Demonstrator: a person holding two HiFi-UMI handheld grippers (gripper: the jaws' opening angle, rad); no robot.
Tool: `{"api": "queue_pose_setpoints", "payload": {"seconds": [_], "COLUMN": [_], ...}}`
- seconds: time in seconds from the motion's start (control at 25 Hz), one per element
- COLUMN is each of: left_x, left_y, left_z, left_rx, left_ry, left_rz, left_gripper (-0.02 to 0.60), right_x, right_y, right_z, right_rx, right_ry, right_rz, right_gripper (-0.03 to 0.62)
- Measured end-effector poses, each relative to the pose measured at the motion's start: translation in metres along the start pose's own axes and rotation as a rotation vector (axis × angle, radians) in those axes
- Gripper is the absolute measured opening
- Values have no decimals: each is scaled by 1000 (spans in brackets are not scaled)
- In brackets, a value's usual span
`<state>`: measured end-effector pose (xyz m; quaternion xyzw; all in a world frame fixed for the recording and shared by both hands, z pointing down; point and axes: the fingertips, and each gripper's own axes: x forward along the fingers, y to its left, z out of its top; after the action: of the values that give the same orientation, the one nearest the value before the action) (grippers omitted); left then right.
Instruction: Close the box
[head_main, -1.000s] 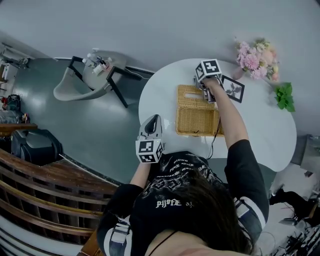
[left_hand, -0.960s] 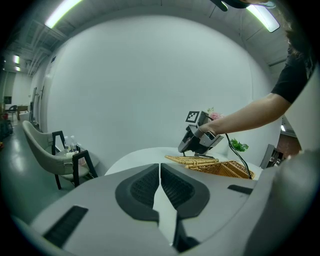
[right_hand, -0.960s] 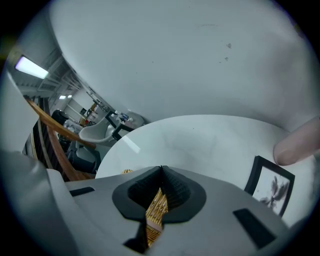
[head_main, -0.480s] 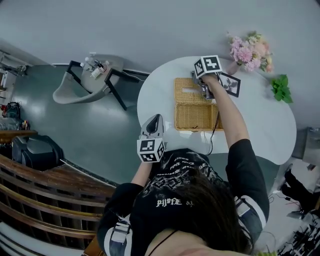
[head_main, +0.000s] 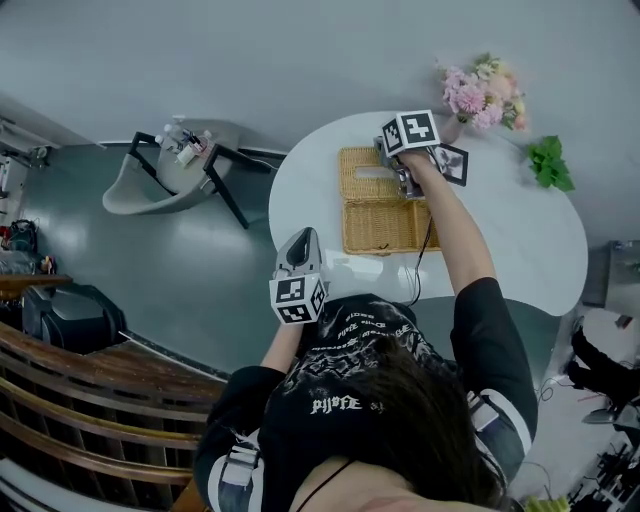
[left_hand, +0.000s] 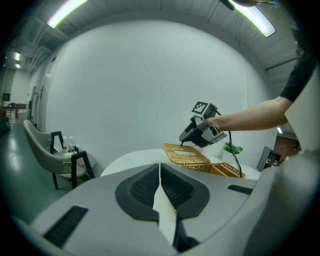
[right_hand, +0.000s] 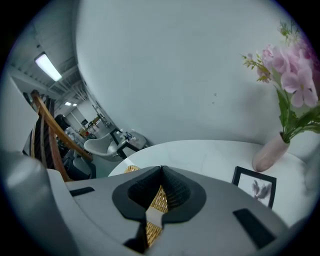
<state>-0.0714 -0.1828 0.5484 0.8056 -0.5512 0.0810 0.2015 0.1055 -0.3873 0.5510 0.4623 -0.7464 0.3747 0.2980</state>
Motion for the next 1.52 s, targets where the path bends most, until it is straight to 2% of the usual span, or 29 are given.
{"api": "queue_pose_setpoints", "payload": {"seconds": [0.28,0.56,0.92,1.52], "left_x": [-14,-29,-43,-55], "left_y": [2,5,9,12], "left_z": [-4,-7,-8,-17], "left_rx": [-10,-4,6,35], "left_ry": [-15,-14,-26,-13], "left_rz": [9,-9,-37,-117], "left_gripper": [29,29,29,29], "right_x": [-25,-49,-80,-112], "right_y": [18,30,49,75], "right_z": [-1,-1,-8,-22], "right_rx": [-59,-72,-151,-204], "right_ry": [-84,-181,-304,-395], "right_rz": [-24,-43,-87,-115], "right_gripper": [35,35,35,35]}}
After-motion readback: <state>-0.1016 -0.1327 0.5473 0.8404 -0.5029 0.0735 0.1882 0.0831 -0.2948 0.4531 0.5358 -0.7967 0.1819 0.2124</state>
